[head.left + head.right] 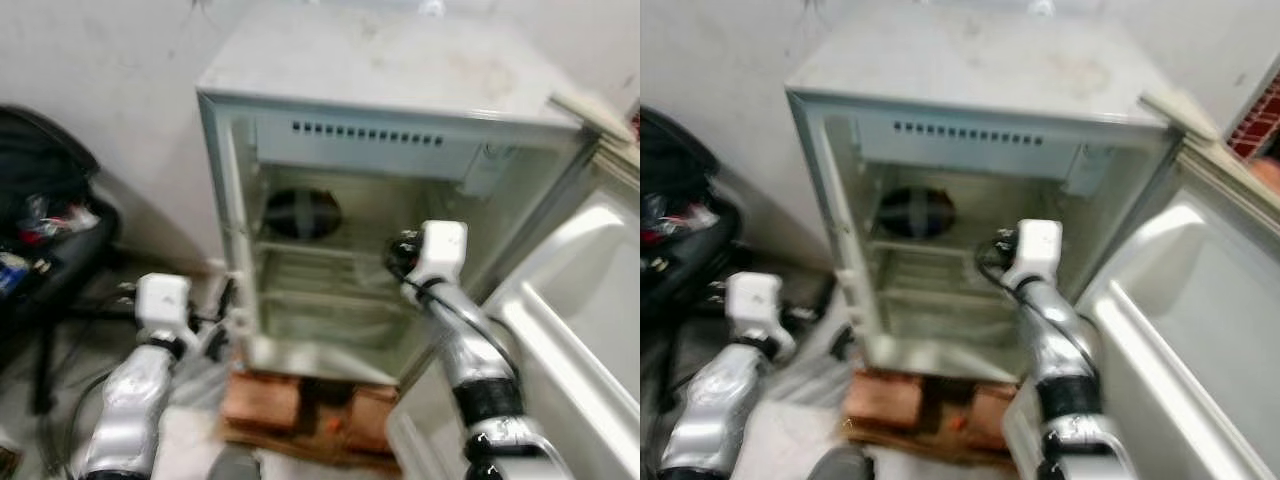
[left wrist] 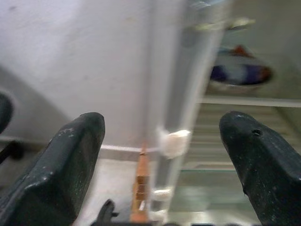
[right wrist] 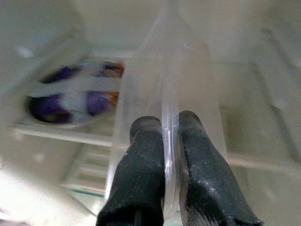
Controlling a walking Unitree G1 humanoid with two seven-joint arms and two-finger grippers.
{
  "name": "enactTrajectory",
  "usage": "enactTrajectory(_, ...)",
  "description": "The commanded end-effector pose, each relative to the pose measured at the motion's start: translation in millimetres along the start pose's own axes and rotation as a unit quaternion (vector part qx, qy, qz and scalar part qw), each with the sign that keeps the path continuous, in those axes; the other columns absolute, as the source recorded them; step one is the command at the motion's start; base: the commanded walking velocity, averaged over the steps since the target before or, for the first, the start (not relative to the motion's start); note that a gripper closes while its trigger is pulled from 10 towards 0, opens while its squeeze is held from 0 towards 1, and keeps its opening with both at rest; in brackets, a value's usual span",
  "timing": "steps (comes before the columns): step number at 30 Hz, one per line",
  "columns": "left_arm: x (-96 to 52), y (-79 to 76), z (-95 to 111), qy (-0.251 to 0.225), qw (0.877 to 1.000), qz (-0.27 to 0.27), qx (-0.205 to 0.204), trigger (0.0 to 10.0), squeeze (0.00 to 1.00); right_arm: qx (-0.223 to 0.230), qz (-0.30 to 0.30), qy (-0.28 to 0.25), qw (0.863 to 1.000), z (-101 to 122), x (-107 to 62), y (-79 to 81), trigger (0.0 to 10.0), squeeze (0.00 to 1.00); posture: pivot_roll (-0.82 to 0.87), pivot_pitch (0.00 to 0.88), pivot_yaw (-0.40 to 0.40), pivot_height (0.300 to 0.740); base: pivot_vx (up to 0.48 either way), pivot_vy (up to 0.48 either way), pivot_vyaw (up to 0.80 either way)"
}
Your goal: Restocking fridge
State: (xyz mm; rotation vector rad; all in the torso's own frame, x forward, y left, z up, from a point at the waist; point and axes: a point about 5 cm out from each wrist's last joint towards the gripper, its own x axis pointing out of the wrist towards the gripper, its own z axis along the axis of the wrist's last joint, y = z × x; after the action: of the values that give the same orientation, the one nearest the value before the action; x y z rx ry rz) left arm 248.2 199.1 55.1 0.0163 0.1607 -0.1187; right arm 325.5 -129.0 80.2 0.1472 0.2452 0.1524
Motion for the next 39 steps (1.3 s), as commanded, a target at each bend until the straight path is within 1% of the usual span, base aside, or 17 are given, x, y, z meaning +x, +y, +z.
enactTrajectory(1,0.9,-3.4,0.4,0.001,1.0,-0.003,-0.001,10.0,0.0,-0.004,-0.023,-0.007,1.0,1.8,-2.3,-12.0,10.0,0.0,0.16,0.0,-0.076,0.74,0.0,0.0,0.0)
enactTrajectory(7,-0.2,-4.1,-0.7,0.006,1.0,0.003,-0.002,10.0,0.0,0.008,-0.036,-0.004,0.999,1.1,-1.2,-13.7,10.0,0.0,0.17,0.004,-0.081,0.74,0.0,0.0,0.0)
enactTrajectory(9,-4.3,-2.6,-3.4,0.019,1.0,0.01,-0.004,10.0,0.0,0.015,-0.041,-0.001,0.999,1.1,3.4,-11.1,10.0,0.0,0.19,0.018,-0.086,0.74,0.0,0.0,0.0)
enactTrajectory(10,-8.1,-0.7,-5.2,0.025,1.0,0.012,-0.004,10.0,0.0,0.026,-0.042,0.001,0.999,2.1,6.4,-8.8,10.0,0.0,0.2,0.031,-0.09,0.74,0.0,0.0,0.0)
enactTrajectory(12,-11.1,1.0,-6.6,0.028,1.0,0.013,-0.004,10.0,0.0,0.037,-0.042,0.001,0.998,3.0,9.0,-6.3,10.0,0.0,0.2,0.031,-0.09,0.74,0.0,0.0,0.0)
enactTrajectory(13,-16.5,3.2,-9.0,0.036,0.999,0.015,-0.002,10.0,0.0,0.038,-0.041,0.002,0.998,4.7,12.4,-3.0,10.0,0.0,0.22,0.052,-0.099,0.74,0.0,0.0,0.0)
enactTrajectory(17,-30.1,8.3,-13.1,0.05,0.998,0.025,0.0,10.0,0.0,0.057,-0.034,0.004,0.998,10.5,23.4,9.9,10.0,0.0,0.26,0.079,-0.111,0.74,0.0,0.0,0.0)
enactTrajectory(18,-36.0,8.6,-14.1,0.053,0.998,0.029,0.001,10.0,0.0,0.066,-0.032,0.003,0.997,14.0,27.7,15.7,10.0,0.0,0.27,0.095,-0.118,0.74,0.0,0.0,0.0)
enactTrajectory(21,-42.8,6.9,-14.5,0.054,0.998,0.032,-0.001,10.0,0.0,0.072,-0.029,0.002,0.997,16.2,29.8,19.8,10.0,0.0,0.29,0.114,-0.126,0.74,0.0,0.0,0.0)
enactTrajectory(22,-50.1,5.9,-14.4,0.055,0.998,0.037,-0.004,10.0,0.0,0.077,-0.026,-0.002,0.997,20.6,33.5,25.8,10.0,0.0,0.3,0.133,-0.134,0.74,0.0,0.0,0.0)
enactTrajectory(26,-59.1,5.1,-14.5,0.061,0.997,0.046,-0.007,10.0,0.0,0.082,-0.028,-0.009,0.996,28.6,39.1,32.4,10.0,0.0,0.32,0.155,-0.142,0.74,0.0,0.0,0.0)
enactTrajectory(27,-66.1,6.7,-14.4,0.065,0.996,0.054,-0.007,10.0,0.0,0.087,-0.038,-0.016,0.995,35.4,42.8,34.0,10.0,0.0,0.33,0.171,-0.145,0.74,0.0,0.0,0.0)
enactTrajectory(29,-71.4,6.6,-13.8,0.069,0.996,0.058,-0.007,10.0,0.0,0.093,-0.048,-0.021,0.994,38.7,44.8,33.6,10.0,0.0,0.34,0.177,-0.148,0.74,0.0,0.0,0.0)
enactTrajectory(31,-73.0,6.5,-13.6,0.07,0.996,0.059,-0.007,10.0,0.0,0.095,-0.053,-0.021,0.994,39.6,45.5,33.1,10.0,0.0,0.34,0.179,-0.149,0.74,0.0,0.0,0.0)
enactTrajectory(34,-82.1,7.0,-13.8,0.081,0.995,0.065,-0.005,10.0,0.0,0.138,-0.08,-0.015,0.987,41.9,48.9,31.2,10.0,0.0,0.36,0.193,-0.152,0.74,0.0,0.0,0.0)
enactTrajectory(35,-82.1,7.0,-13.8,0.081,0.995,0.065,-0.005,10.0,0.0,0.138,-0.08,-0.015,0.987,41.9,48.9,31.2,10.0,0.0,0.36,0.193,-0.152,0.74,0.0,0.0,0.0)
enactTrajectory(39,-87.5,5.1,-13.6,0.087,0.994,0.068,-0.006,10.0,0.0,0.186,-0.12,-0.011,0.975,41.3,49.6,24.9,10.0,0.0,0.37,0.204,-0.156,0.74,0.0,0.0,0.0)
